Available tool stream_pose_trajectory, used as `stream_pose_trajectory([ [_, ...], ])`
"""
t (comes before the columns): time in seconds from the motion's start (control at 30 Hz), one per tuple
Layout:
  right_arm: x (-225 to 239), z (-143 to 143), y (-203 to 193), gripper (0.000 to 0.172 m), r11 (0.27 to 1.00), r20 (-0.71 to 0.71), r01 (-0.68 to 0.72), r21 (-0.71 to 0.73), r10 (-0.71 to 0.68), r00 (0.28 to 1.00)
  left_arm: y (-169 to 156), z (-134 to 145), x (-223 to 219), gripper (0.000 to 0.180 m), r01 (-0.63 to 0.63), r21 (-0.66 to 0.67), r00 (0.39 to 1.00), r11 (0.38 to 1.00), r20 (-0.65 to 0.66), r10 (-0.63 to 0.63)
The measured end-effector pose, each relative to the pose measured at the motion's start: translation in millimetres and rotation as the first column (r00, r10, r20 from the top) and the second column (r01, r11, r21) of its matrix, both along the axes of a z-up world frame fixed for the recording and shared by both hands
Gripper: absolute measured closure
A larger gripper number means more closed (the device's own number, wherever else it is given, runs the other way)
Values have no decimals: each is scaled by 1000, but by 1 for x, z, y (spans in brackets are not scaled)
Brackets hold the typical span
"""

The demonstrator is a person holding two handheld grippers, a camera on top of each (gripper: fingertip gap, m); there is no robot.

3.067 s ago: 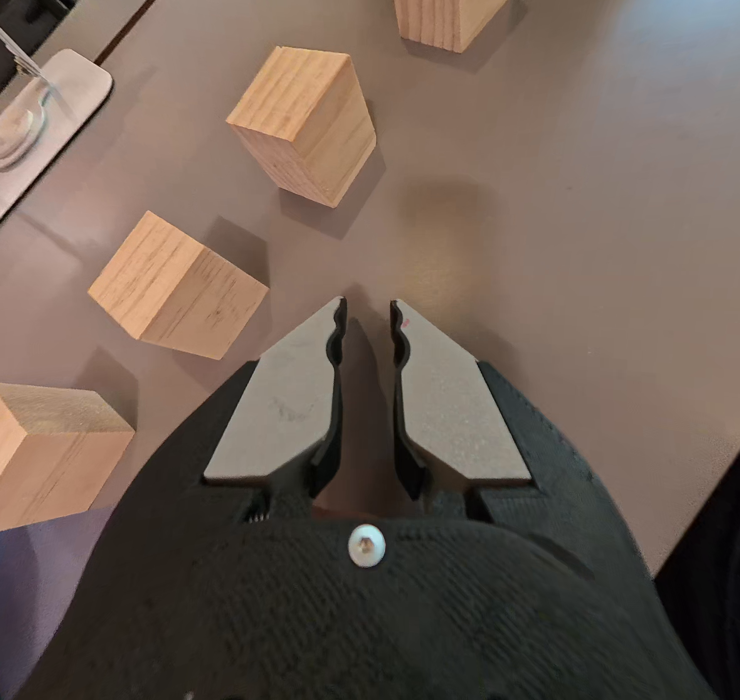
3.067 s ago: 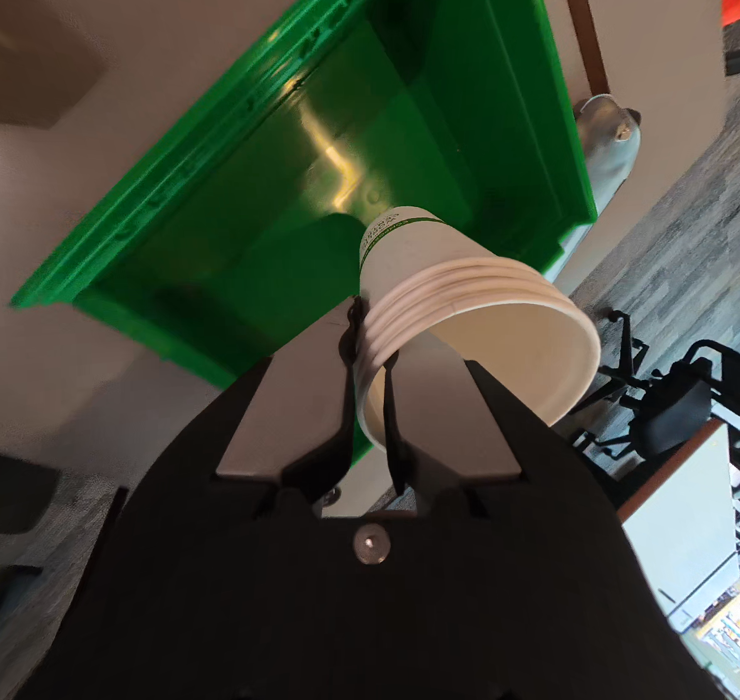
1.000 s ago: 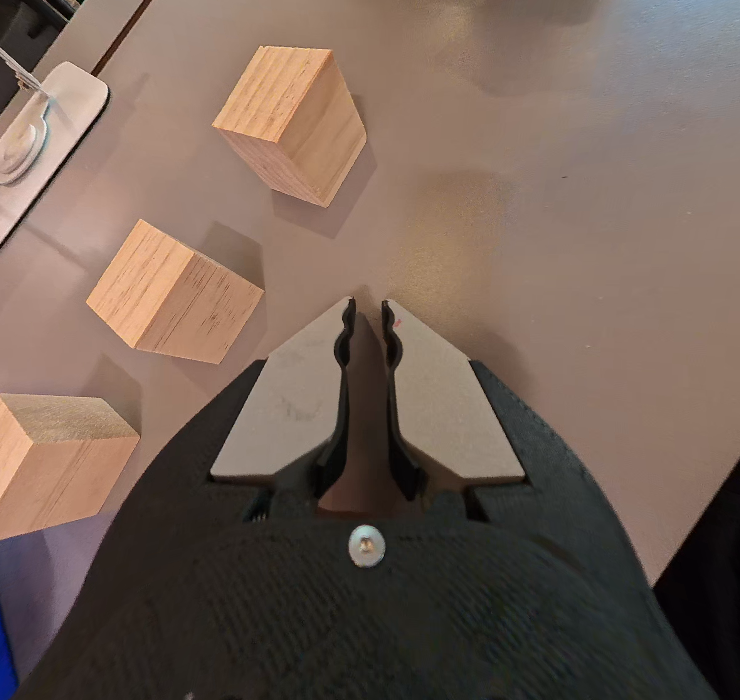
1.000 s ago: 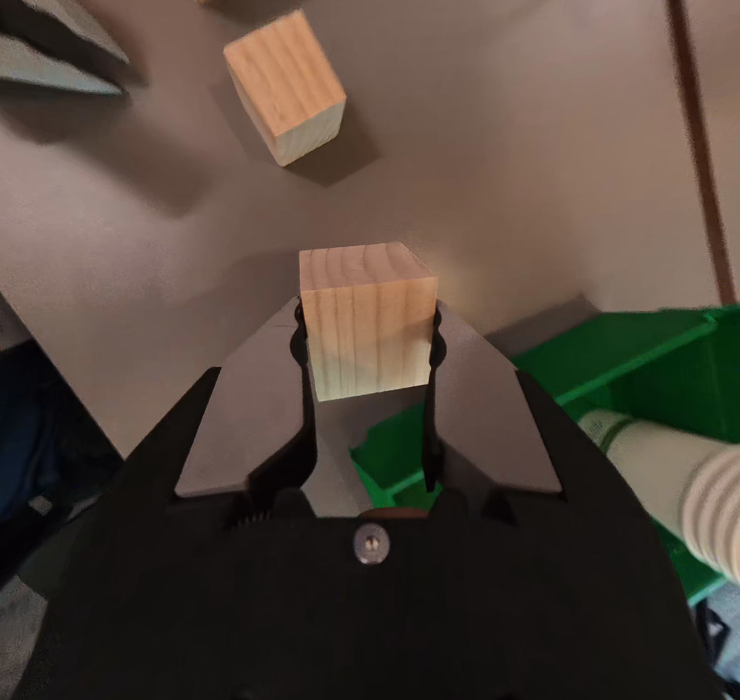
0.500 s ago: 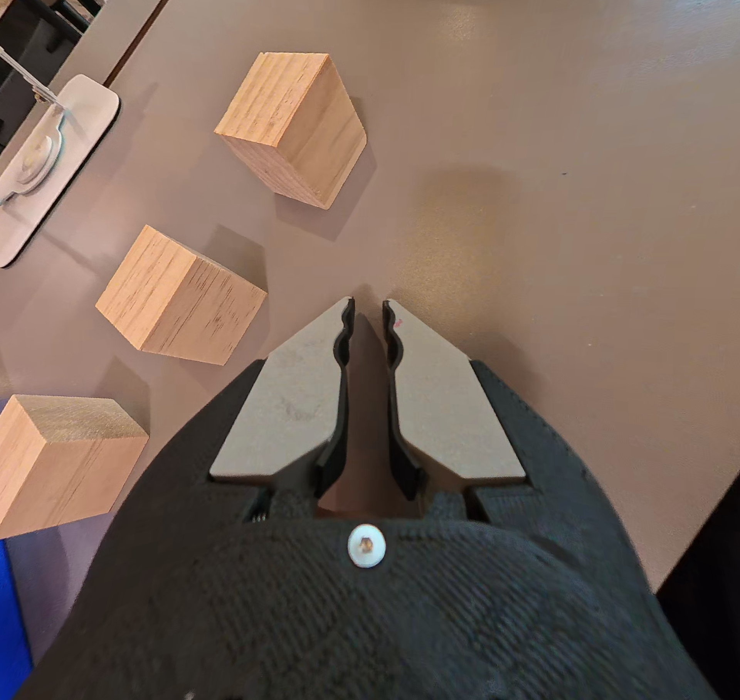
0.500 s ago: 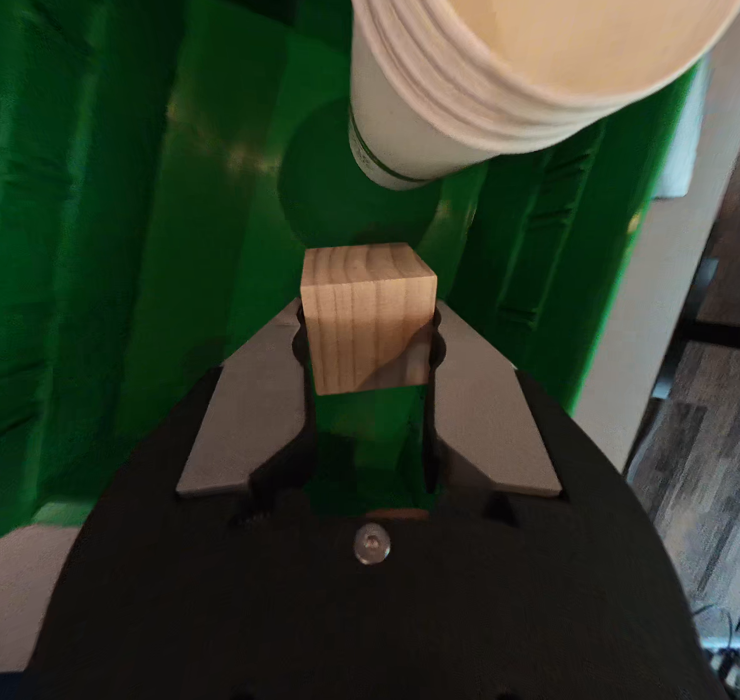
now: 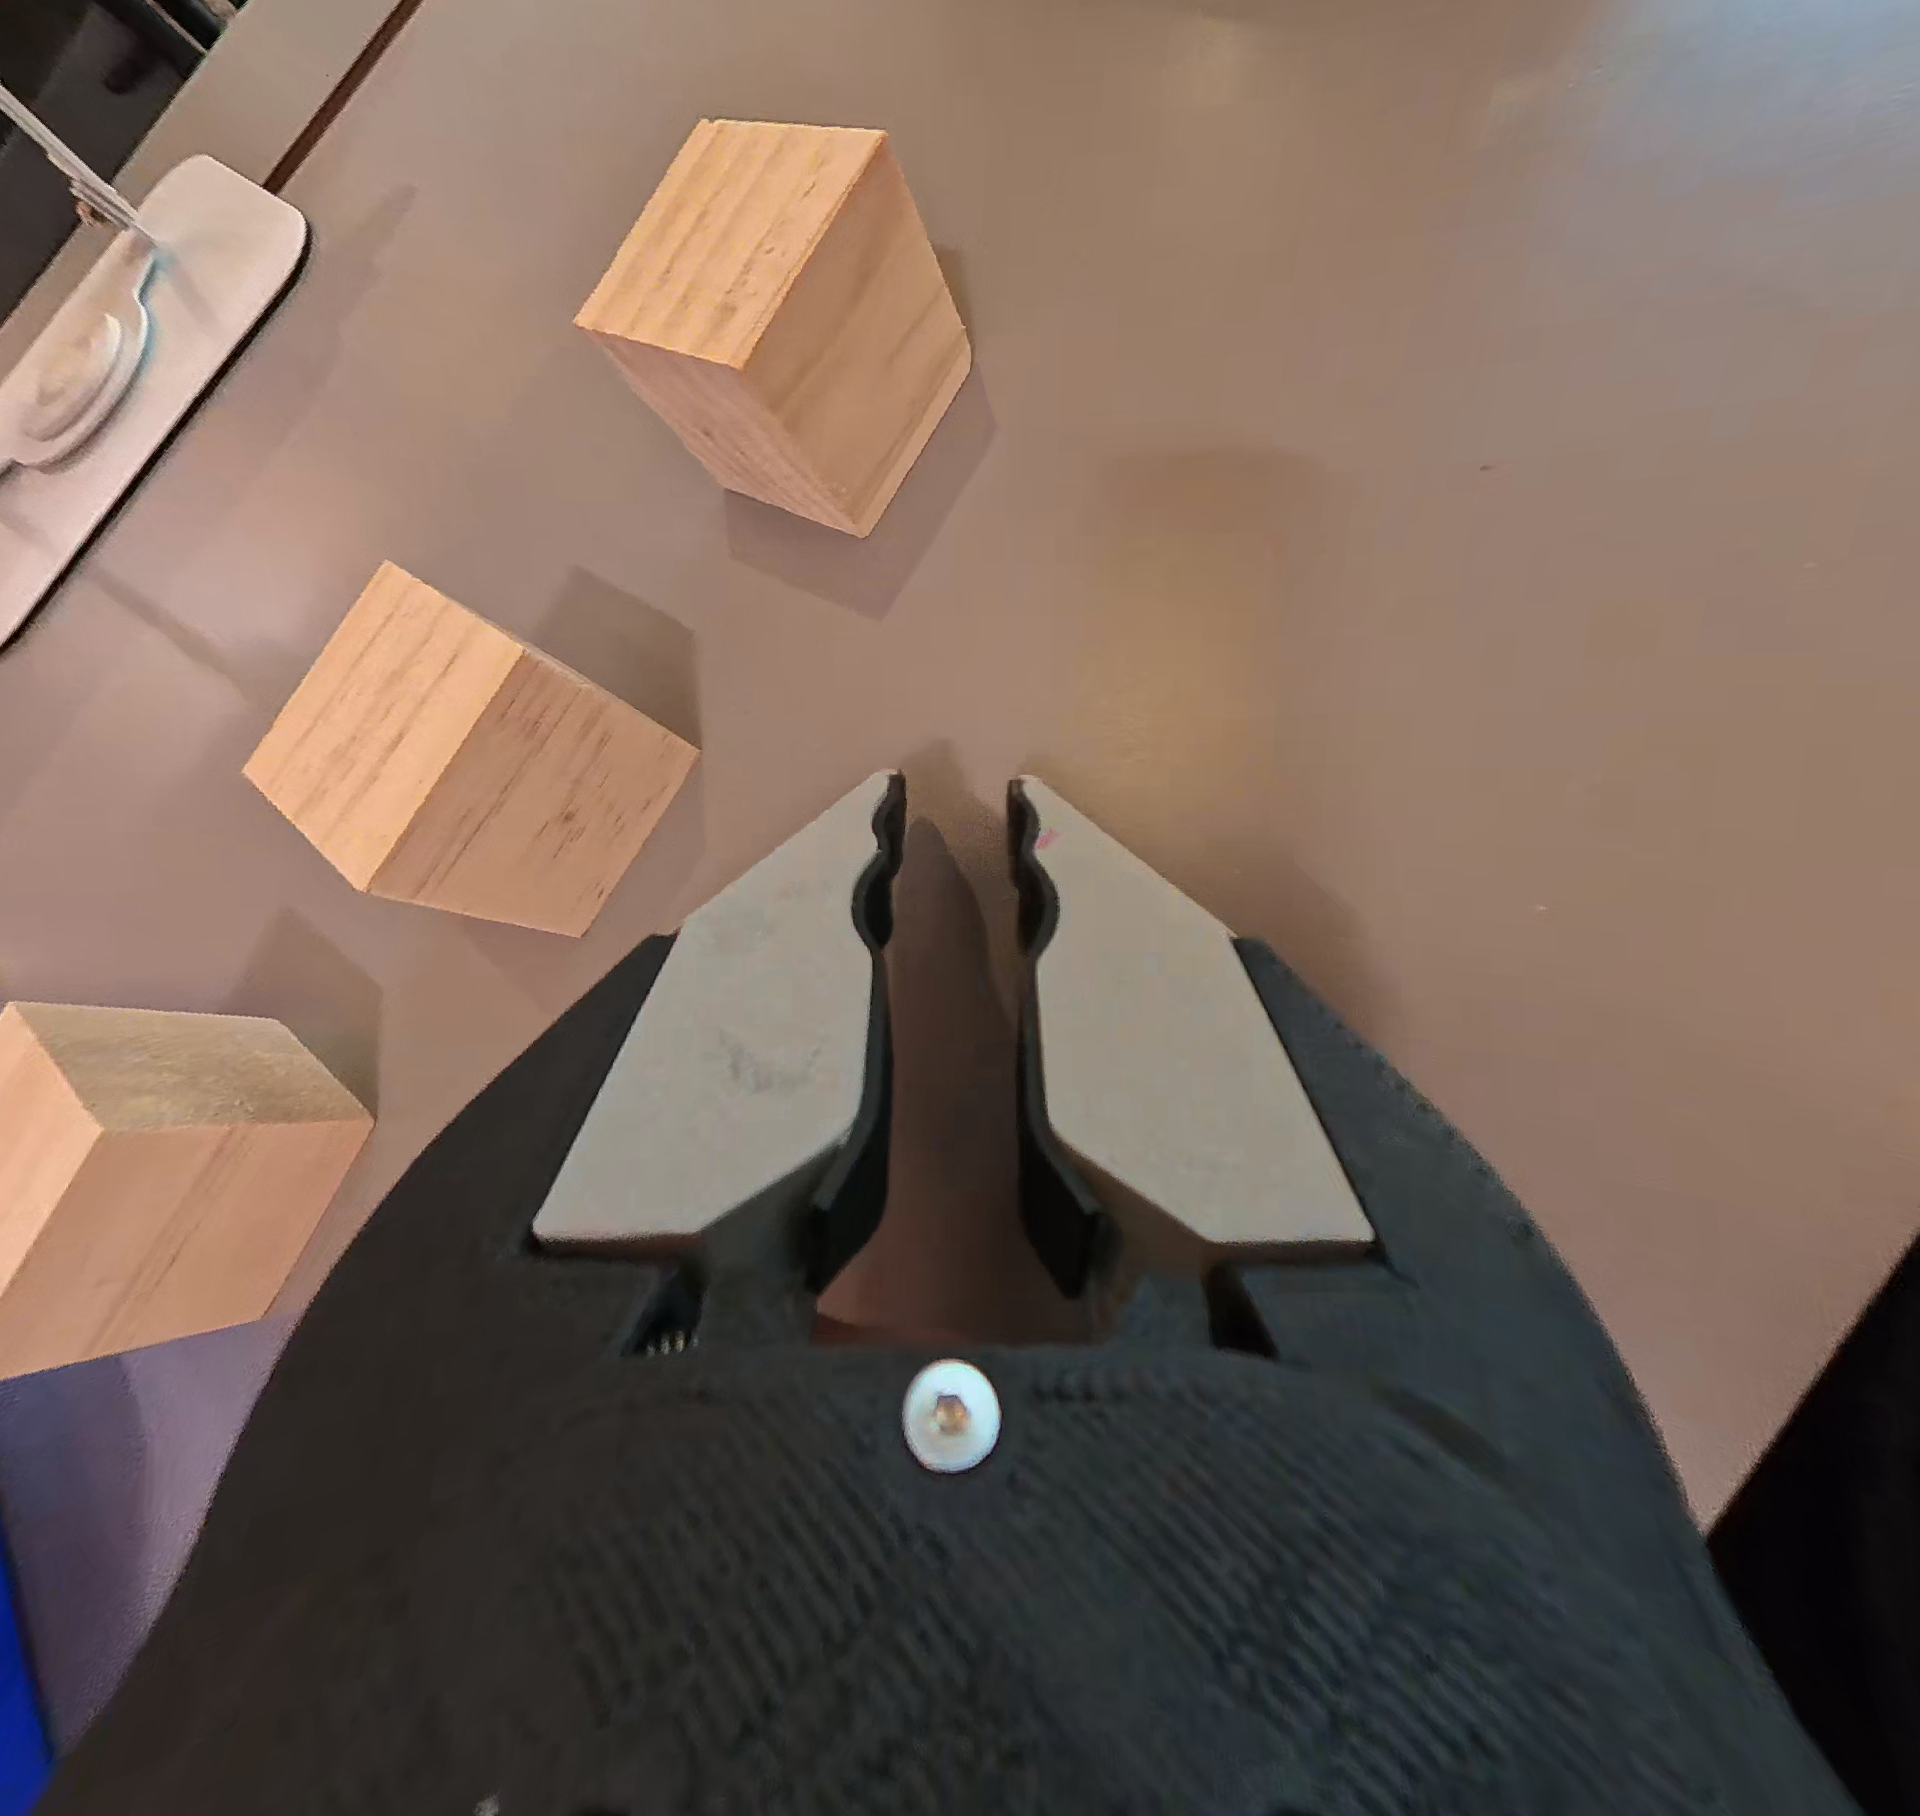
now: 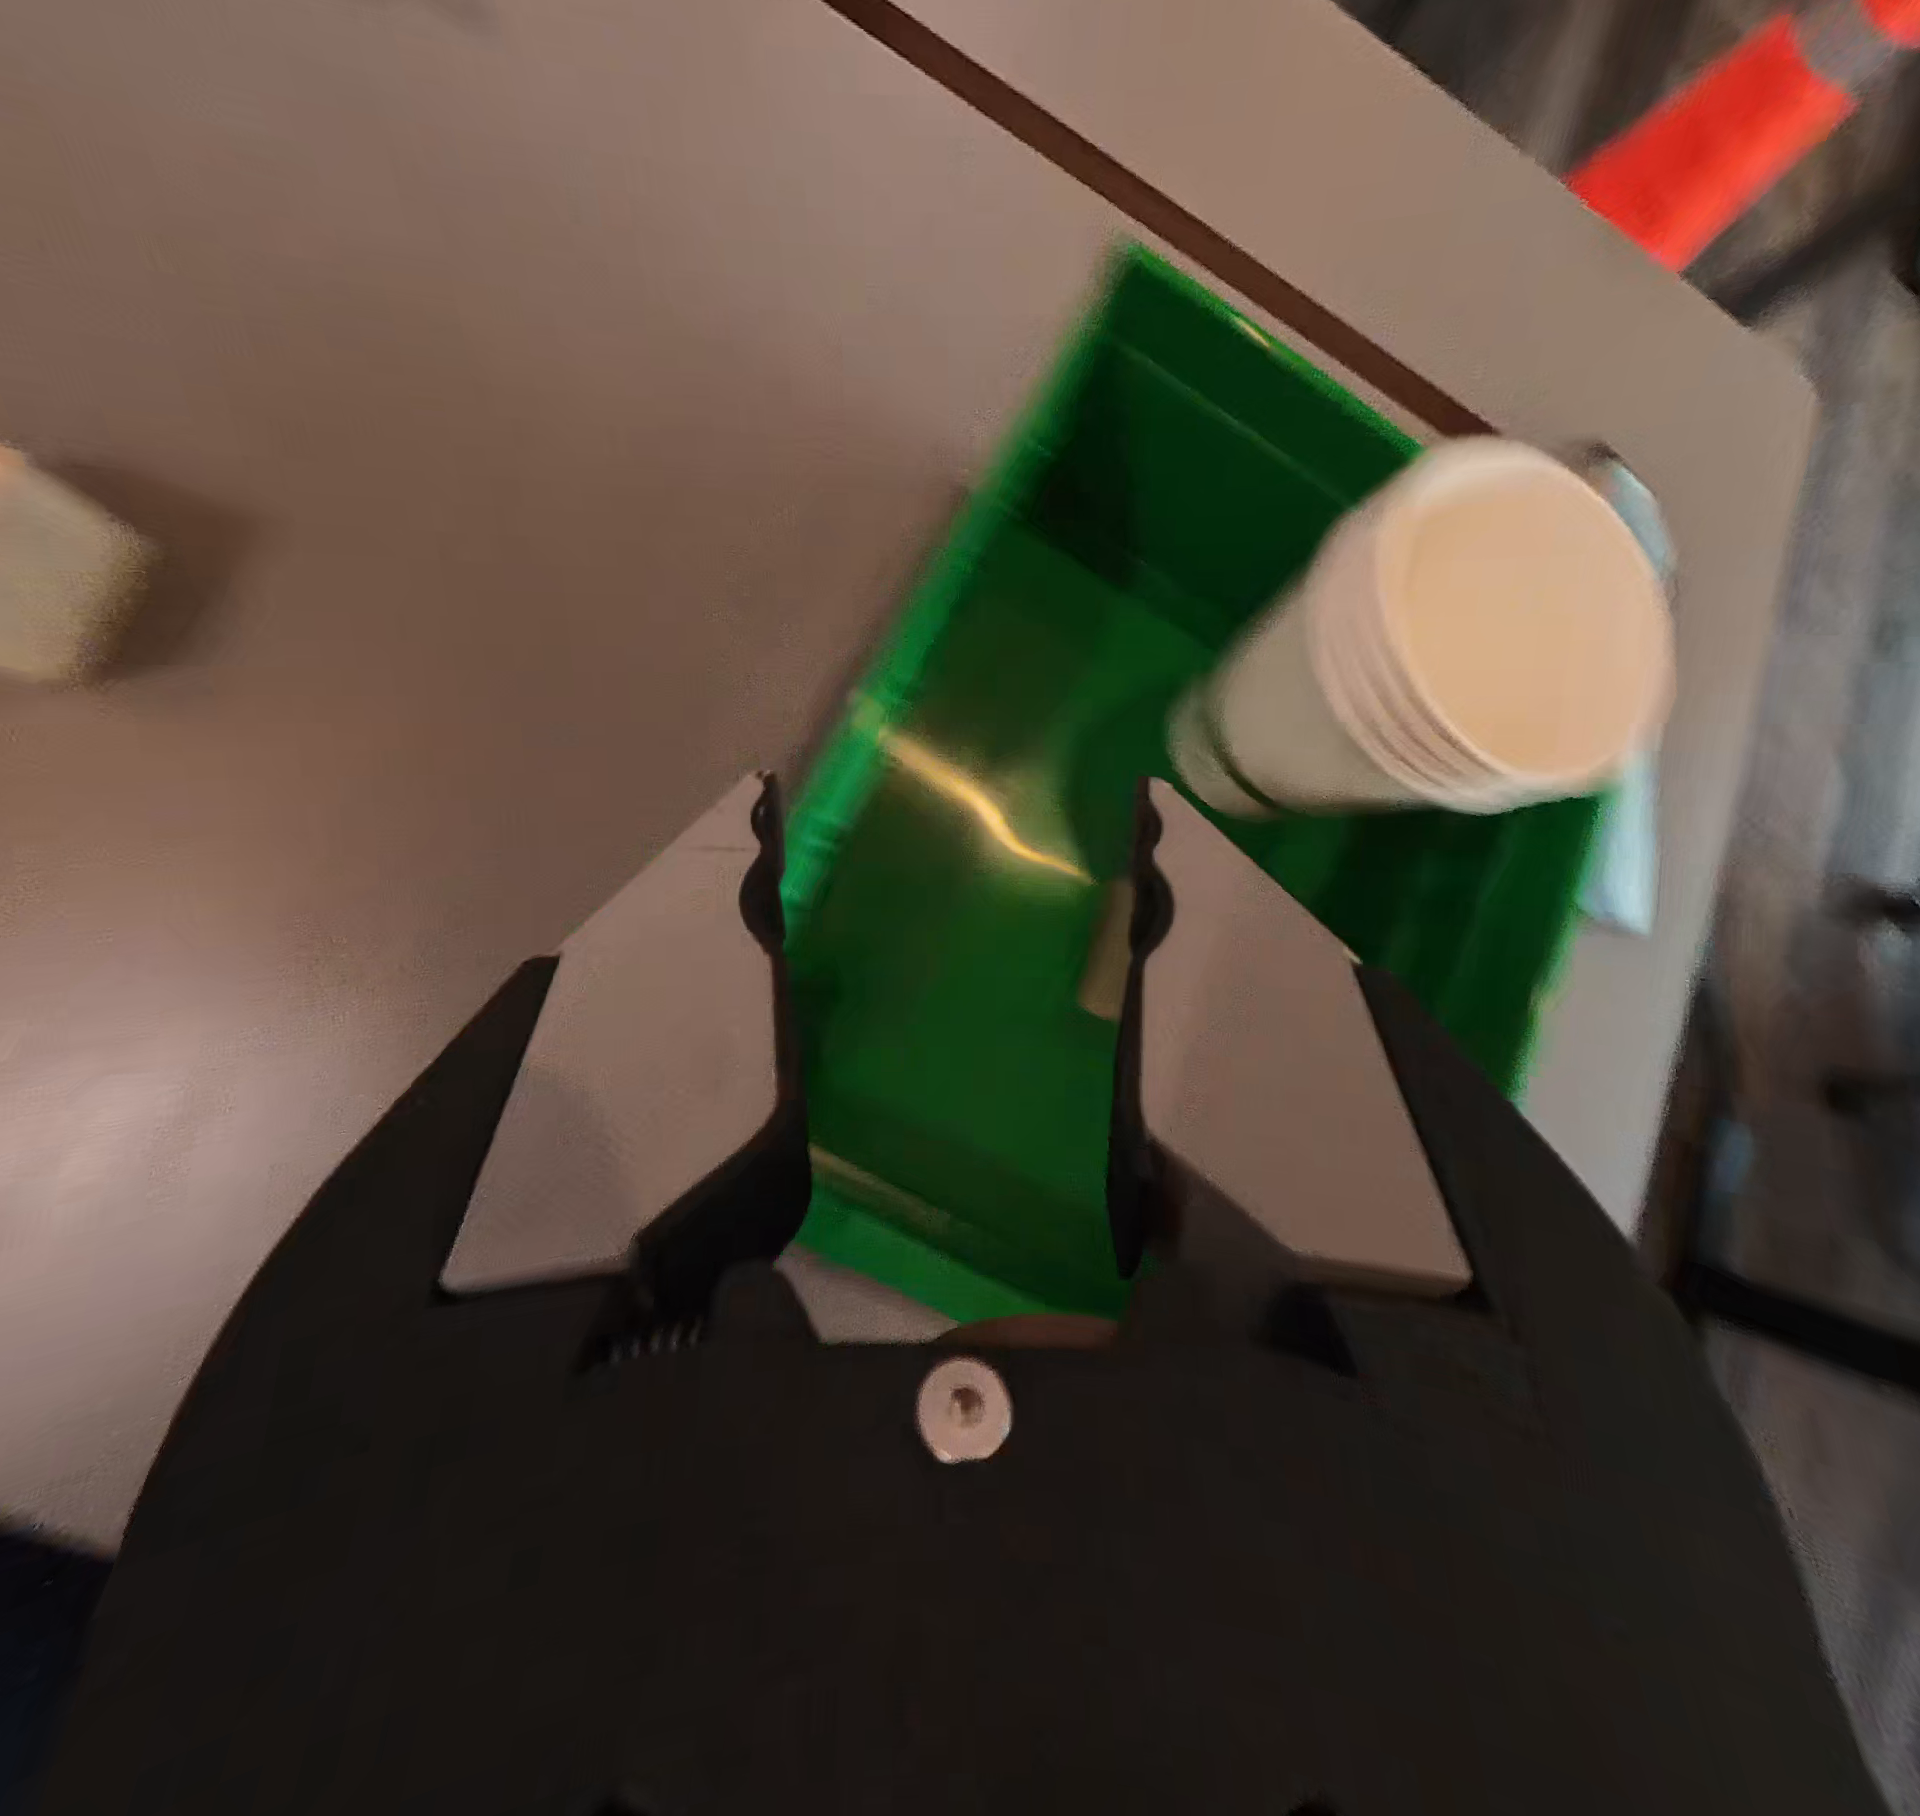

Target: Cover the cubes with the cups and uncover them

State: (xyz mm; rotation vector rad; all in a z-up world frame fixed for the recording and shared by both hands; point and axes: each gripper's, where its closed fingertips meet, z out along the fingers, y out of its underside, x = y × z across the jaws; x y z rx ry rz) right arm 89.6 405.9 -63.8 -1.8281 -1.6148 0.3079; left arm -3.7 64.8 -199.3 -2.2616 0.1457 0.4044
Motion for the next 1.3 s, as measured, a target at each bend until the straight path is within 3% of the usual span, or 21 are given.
stream_pose_trajectory([
  [0.07,-29,16,-71,107,976,-96,-199,-85,191,977,0,0,-1,163,-5,0,1000,1000,-10,5],
  [0.13,-51,15,-143,100,909,-122,-395,-135,380,917,0,0,-1,163,-7,0,1000,1000,-23,7],
  [0.2,-66,-2,-199,100,819,-63,-567,-92,563,824,0,0,-1,163,-7,0,1000,1000,-21,7],
  [0.27,-80,-21,-240,117,672,6,-741,-6,741,672,0,0,1,164,8,-2,1000,1000,-9,-8],
  [0.33,-86,-42,-268,114,490,78,-872,10,869,489,0,-1,8,168,49,-6,999,999,6,-49],
  [0.37,-92,-51,-270,112,448,131,-894,15,886,446,0,-1,8,167,55,-5,998,998,11,-55],
  [0.47,-116,-71,-255,112,415,282,-909,29,869,406,0,0,7,164,42,-1,999,999,13,-42],
  [0.57,-123,-97,-255,113,417,334,-902,-112,871,361,0,0,7,164,43,-1,999,999,20,-43],
  [0.63,-138,-109,-250,102,465,351,-881,-86,842,410,0,0,7,163,43,-1,999,999,28,-43],
  [0.73,-146,-120,-243,104,515,359,-854,-71,812,460,0,0,7,163,43,0,999,999,33,-43],
  [0.83,-135,-122,-251,104,515,313,-843,-155,835,452,0,-1,7,163,48,-1,999,999,25,-48],
  [1.03,-128,-121,-252,106,530,318,-842,-100,819,478,0,0,5,164,32,-2,999,999,-12,-32],
  [1.1,-130,-117,-249,113,552,321,-831,-69,801,505,0,0,5,165,29,-3,999,1000,-20,-29],
  [1.17,-132,-114,-244,109,570,330,-820,-45,783,527,0,-1,5,165,29,-4,999,1000,-17,-29],
  [1.3,-124,-126,-235,111,588,385,-802,-105,767,513,0,-1,5,166,29,-4,1000,1000,-9,-29],
])
